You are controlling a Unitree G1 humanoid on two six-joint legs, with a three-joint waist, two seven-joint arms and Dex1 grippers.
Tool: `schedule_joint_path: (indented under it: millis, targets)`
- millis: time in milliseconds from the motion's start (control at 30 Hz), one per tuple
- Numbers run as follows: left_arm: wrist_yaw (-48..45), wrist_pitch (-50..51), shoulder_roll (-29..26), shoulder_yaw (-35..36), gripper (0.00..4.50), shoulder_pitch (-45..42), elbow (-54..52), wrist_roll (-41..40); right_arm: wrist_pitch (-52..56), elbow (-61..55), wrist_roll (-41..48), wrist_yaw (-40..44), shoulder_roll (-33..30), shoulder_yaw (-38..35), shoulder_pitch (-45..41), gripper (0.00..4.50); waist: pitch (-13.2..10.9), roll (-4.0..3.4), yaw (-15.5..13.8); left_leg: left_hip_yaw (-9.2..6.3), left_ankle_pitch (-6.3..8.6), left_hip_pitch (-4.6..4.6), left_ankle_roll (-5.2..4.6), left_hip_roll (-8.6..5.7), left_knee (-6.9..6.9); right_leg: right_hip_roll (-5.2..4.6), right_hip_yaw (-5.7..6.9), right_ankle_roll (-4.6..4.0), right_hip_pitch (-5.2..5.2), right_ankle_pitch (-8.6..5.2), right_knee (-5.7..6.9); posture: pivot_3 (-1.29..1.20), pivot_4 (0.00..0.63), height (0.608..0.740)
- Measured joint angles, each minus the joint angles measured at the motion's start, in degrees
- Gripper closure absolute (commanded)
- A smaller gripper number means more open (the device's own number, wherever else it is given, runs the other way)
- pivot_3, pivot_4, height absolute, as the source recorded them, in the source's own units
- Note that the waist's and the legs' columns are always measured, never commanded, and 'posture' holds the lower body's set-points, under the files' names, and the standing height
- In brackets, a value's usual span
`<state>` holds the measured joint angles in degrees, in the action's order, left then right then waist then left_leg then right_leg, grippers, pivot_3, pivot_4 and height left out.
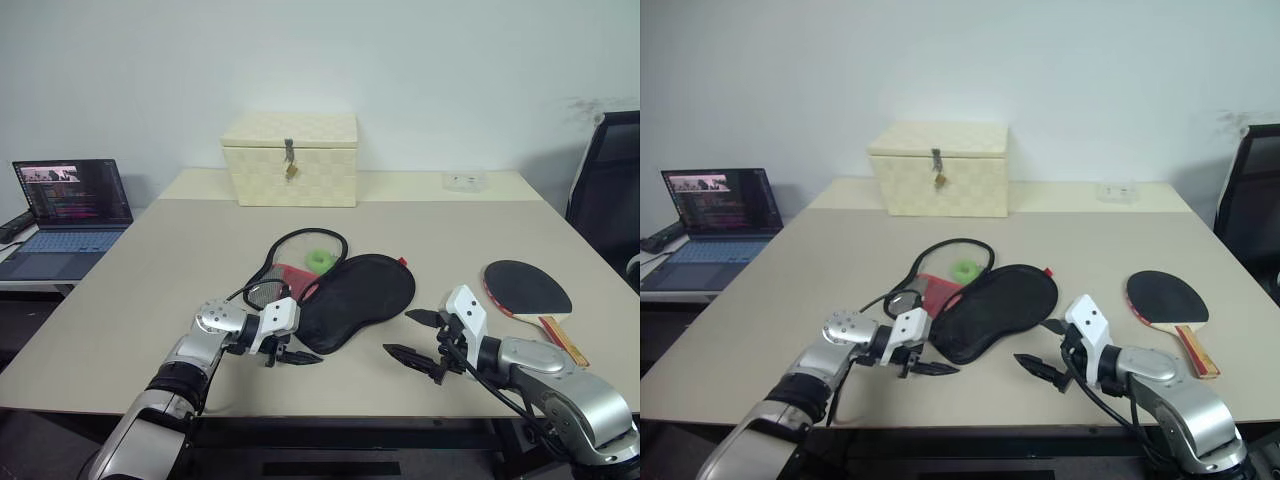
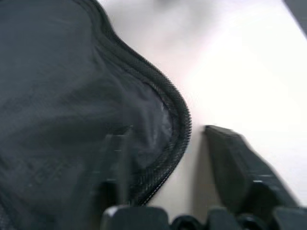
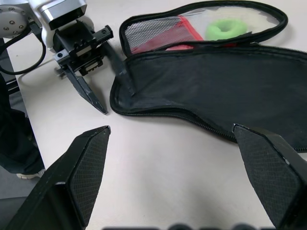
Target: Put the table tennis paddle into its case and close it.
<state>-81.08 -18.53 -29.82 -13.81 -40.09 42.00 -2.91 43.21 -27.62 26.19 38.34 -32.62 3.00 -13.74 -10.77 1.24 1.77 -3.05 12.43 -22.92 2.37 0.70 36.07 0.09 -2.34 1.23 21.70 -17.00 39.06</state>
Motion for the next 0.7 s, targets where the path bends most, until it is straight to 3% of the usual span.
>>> schedule_joint_path:
  millis: [133, 300, 433, 700]
  targets:
    - [1.4, 2.3, 0.6, 0.6, 4.49, 1.0, -2.1, -0.2, -0.1, 0.0, 0.0, 0.0, -0.2, -0.2, 0.6, 0.00, 0.0, 0.01, 0.0, 0.01, -0.01, 0.01, -0.01, 0.01, 0.02, 0.00, -0.01, 0.02, -0.02, 0.00, 0.00, 0.00, 0.150, 0.740]
    - [4.5, 9.9, 3.1, 1.7, 4.49, 3.2, -7.5, -1.3, -0.2, 0.0, 0.0, 0.3, -1.4, -1.9, 1.4, 0.00, 0.0, 0.00, -0.3, -0.04, 0.00, -0.04, -0.01, -0.03, 0.02, -0.05, 0.01, 0.05, -0.01, 0.00, -0.03, 0.00, 0.150, 0.740]
    - [9.0, 14.6, 8.3, 0.9, 4.49, 3.4, -10.0, -1.0, -0.4, 0.2, 0.0, 1.0, -2.8, -3.0, 1.7, 0.00, 0.0, 0.01, -0.5, -0.03, 0.00, -0.07, -0.01, -0.08, 0.06, -0.07, 0.00, 0.11, -0.02, 0.02, -0.05, 0.00, 0.150, 0.740]
    - [18.3, 16.8, 19.0, -1.9, 4.49, -3.5, -2.9, 3.1, -1.2, 0.9, 0.0, 2.9, -5.2, -4.6, 2.7, 0.00, 0.0, 0.04, -0.3, 0.00, 0.00, -0.09, -0.01, -0.21, 0.05, -0.04, -0.01, 0.12, 0.00, 0.02, -0.07, 0.00, 0.150, 0.740]
